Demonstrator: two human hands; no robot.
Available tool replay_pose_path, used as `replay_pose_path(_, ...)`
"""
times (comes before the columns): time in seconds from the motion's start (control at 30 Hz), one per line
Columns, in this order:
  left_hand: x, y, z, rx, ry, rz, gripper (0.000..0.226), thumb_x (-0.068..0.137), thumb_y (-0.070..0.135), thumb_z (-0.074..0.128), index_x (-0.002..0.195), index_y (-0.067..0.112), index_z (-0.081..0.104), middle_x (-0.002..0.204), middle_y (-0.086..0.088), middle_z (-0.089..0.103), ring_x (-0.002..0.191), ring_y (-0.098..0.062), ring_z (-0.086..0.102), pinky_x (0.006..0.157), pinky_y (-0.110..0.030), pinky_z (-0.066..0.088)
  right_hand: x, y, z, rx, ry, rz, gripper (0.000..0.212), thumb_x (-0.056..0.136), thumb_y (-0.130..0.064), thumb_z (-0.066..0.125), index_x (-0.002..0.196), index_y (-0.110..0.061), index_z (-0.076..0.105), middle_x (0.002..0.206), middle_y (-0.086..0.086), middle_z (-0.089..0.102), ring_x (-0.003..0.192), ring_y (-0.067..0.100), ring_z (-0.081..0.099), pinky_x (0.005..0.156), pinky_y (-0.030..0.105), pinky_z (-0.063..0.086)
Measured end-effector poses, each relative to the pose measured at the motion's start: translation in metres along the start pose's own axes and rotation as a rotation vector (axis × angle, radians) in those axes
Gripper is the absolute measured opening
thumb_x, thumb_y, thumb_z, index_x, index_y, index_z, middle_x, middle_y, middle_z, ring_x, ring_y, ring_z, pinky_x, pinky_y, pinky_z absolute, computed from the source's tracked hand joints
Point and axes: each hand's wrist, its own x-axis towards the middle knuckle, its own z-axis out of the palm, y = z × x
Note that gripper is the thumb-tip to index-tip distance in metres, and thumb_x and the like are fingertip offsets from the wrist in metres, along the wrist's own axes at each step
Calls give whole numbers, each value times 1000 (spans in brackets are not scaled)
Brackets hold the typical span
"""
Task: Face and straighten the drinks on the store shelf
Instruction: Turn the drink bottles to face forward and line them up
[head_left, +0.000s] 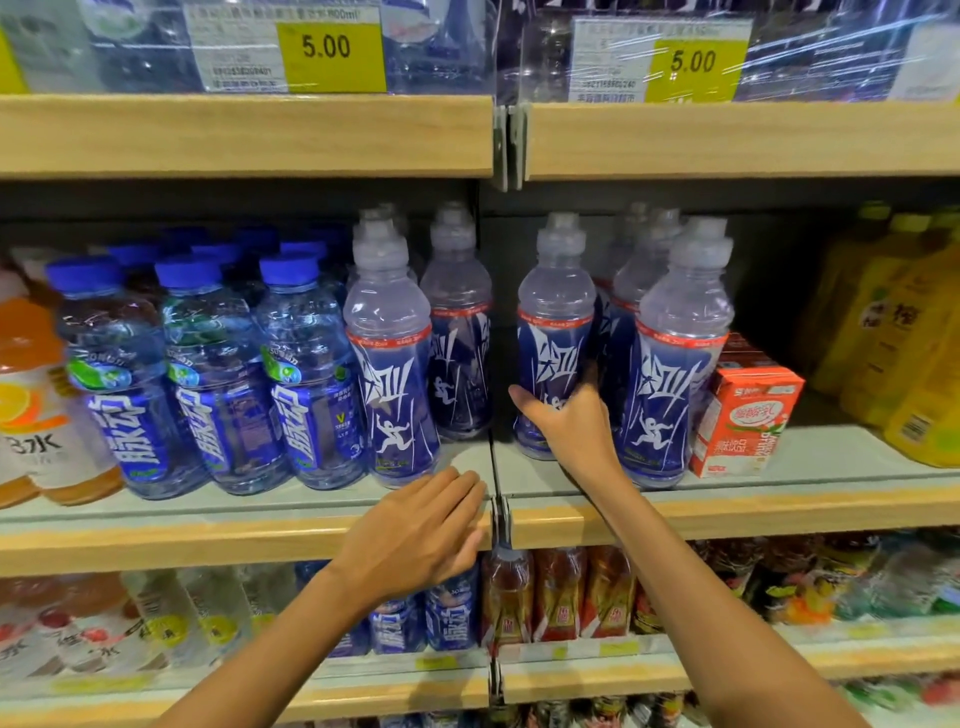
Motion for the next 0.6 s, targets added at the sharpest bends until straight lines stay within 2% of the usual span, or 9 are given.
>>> replay_pose_path(0.07, 0, 0, 1, -9, 9, -2, 48, 100, 31, 32, 108, 1, 69, 106, -14, 70, 93, -25, 66, 79, -33, 57, 3, 1, 3, -11, 0, 21, 41, 73, -37, 80, 91, -16, 51, 83, 17, 69, 77, 26, 64, 59, 19, 45)
replay_pose_path(0.1, 0, 1, 1, -12, 12, -5, 49, 100, 31, 31, 108, 1, 69, 106, -14, 70, 93, -25, 66, 79, -33, 57, 5, 1, 5, -14, 7, 32, 47, 72, -38, 80, 97, -13, 49, 90, 25, 67, 83, 36, 63, 62, 23, 46)
replay_pose_path(0.17, -1, 1, 1, -15, 15, -9, 50, 101, 32, 29, 108, 2, 69, 106, -14, 70, 93, -25, 67, 80, -33, 57, 9, 2, 8, -20, 26, 45, 57, 73, -39, 80, 106, -7, 47, 92, 22, 68, 86, 37, 65, 58, 20, 47)
replay_pose_path(0.23, -1, 2, 0, -26, 18, -16, 51, 102, 32, 28, 108, 2, 69, 105, -14, 70, 94, -24, 67, 81, -32, 57, 13, 2, 11, -52, 41, 57, 73, 74, -42, 78, 123, 0, 45, 91, 10, 63, 87, 28, 64, 55, 12, 44)
replay_pose_path(0.3, -1, 2, -1, -34, 28, -27, 52, 102, 32, 28, 106, 2, 70, 104, -14, 71, 93, -24, 68, 80, -32, 58, 16, 1, 12, -89, 48, 59, 78, 75, -41, 77, 128, 5, 43, 95, 17, 65, 89, 31, 64, 61, 16, 42)
replay_pose_path(0.37, -3, 3, -2, -31, 44, -37, 52, 102, 30, 29, 105, 1, 71, 104, -14, 71, 94, -24, 68, 82, -33, 57, 18, 0, 12, -98, 38, 79, 79, 78, -38, 75, 133, 5, 39, 109, 22, 65, 100, 34, 63, 65, 17, 42)
replay_pose_path(0.4, -5, 3, -3, -27, 52, -41, 50, 101, 29, 30, 105, 1, 71, 104, -14, 71, 94, -24, 68, 83, -33, 57, 17, -2, 10, -106, 25, 90, 78, 80, -36, 74, 135, 4, 37, 114, 21, 63, 104, 33, 62, 68, 17, 43)
replay_pose_path(0.5, -13, 2, -4, -8, 75, -42, 46, 100, 25, 33, 105, 0, 71, 107, -14, 71, 97, -25, 68, 90, -34, 53, -3, -15, 5, -154, 41, 113, 61, 85, -23, 70, 132, 0, 40, 113, 16, 61, 105, 29, 60, 70, 19, 46)
replay_pose_path(0.6, -17, -1, -4, 9, 80, -21, 39, 97, 22, 40, 106, 0, 71, 110, -14, 70, 100, -25, 68, 90, -34, 54, -43, -25, 5, -209, 169, -89, 48, 89, -10, 63, 131, 0, 42, 122, 12, 50, 114, 21, 48, 93, 23, 37)
